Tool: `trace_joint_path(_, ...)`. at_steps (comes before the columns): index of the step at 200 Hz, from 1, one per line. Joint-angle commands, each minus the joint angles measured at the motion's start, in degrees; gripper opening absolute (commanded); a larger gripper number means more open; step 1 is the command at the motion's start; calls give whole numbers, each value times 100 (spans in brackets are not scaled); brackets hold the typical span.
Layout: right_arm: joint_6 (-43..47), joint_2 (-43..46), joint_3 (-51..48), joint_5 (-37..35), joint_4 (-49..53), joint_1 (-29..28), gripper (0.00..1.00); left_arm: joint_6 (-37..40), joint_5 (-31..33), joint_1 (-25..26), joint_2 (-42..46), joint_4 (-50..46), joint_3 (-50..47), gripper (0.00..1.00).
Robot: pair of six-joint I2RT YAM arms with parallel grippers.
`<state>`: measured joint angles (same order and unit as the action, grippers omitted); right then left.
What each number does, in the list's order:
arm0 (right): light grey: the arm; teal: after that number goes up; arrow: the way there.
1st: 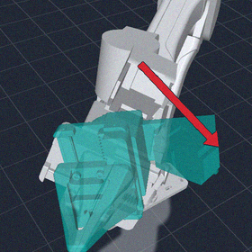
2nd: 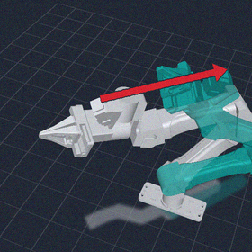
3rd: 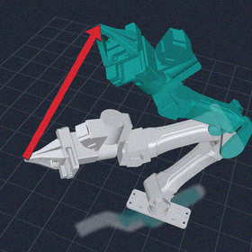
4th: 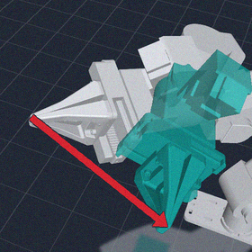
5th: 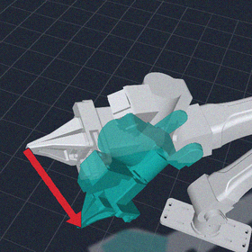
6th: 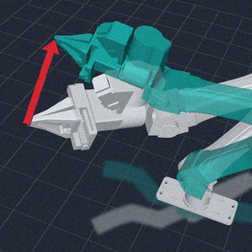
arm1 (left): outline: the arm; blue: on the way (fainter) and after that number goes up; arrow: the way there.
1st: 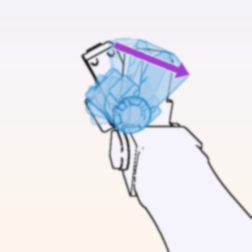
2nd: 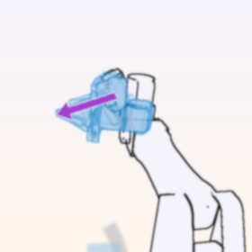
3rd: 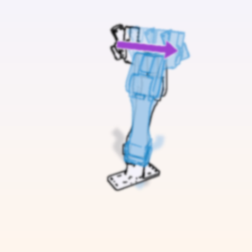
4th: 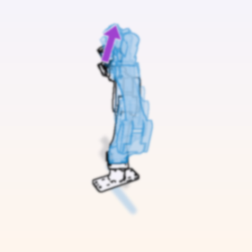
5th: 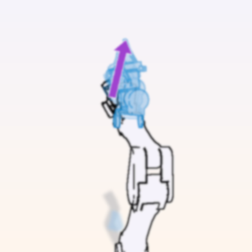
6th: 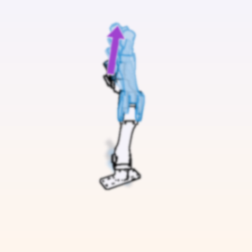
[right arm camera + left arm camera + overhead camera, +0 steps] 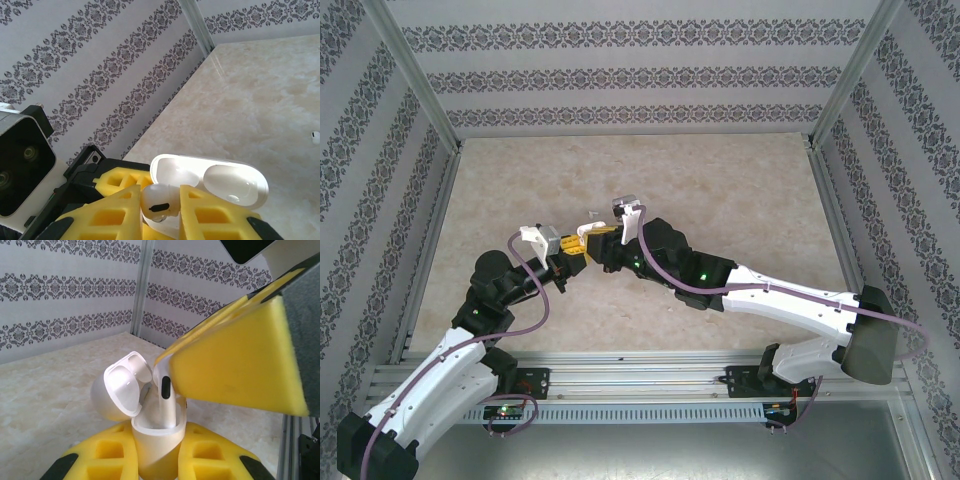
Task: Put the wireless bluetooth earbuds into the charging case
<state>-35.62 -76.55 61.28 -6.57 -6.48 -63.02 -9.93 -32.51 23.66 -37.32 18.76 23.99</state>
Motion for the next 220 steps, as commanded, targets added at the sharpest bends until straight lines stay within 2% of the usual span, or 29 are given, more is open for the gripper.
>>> trace_joint_path(1,-85,-70,-160,104,710,-106,24,-92,171,13,190,743,115,0)
trace_joint_path(67,-89,-140,142,216,1007,-39,31,-92,126,14,182,703,89,0)
trace_joint_path(220,-280,-614,1029,688,2017,201,35,-140,43,21,19,790,27,0)
